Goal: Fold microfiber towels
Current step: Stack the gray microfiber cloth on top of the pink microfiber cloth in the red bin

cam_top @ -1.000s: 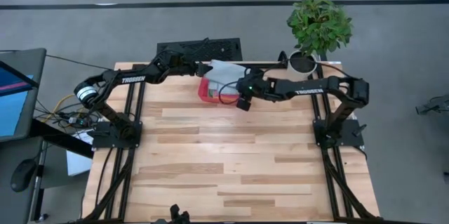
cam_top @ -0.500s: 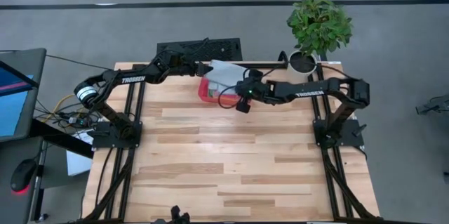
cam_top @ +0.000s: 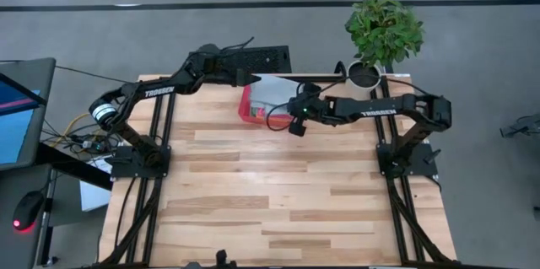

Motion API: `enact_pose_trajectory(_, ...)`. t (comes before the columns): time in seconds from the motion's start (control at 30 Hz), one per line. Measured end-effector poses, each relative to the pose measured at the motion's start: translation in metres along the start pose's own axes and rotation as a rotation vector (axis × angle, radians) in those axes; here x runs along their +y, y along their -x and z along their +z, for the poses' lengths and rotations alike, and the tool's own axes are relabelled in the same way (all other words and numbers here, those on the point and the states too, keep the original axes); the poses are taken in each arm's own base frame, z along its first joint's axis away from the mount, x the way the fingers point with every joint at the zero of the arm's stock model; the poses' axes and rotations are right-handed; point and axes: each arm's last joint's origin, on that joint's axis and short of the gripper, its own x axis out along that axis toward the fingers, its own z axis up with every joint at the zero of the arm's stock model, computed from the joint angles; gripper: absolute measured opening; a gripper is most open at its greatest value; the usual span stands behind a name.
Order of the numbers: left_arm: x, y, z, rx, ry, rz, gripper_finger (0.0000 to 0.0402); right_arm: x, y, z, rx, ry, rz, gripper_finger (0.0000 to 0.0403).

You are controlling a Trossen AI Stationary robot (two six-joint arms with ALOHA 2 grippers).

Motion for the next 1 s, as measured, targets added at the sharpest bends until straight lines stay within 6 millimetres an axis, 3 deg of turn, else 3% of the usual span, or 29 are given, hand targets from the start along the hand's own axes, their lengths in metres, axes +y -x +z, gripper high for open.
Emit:
enact_pose_trajectory(0.13, -0.008, -0.006, -0.007, 0.026, -0.007, -0.014, 0.0235, 0.001, -0.01, -0.001, -0.004, -0.025, -0.003, 0.0033)
enact_pose_trajectory(0.27, -0.016, -0.014, -0.018, 0.067, -0.017, -0.01, 0.0235, 0.0, -0.011, -0.005, 0.029, -0.021, -0.002, 0.0087)
enact_pose_trajectory(0.5, -0.023, -0.02, -0.022, -0.019, -0.047, 0.068, 0.0235, -0.009, 0.02, 0.007, -0.075, -0.116, 0.029, 0.019)
enact_pose_trajectory(0.67, -0.025, -0.02, -0.019, -0.04, -0.09, 0.04, 0.0221, -0.025, 0.034, 0.021, -0.23, -0.224, 0.018, 0.0214)
enact_pose_trajectory(0.83, -0.018, -0.026, -0.016, -0.1, -0.16, 0.064, 0.0197, -0.034, 0.002, 0.022, -0.286, -0.297, -0.026, 0.0199)
enact_pose_trajectory(1.0, 0.012, -0.054, -0.03, -0.047, -0.139, 0.091, 0.0175, -0.026, -0.037, 0.012, -0.253, -0.328, 0.005, 0.0181)
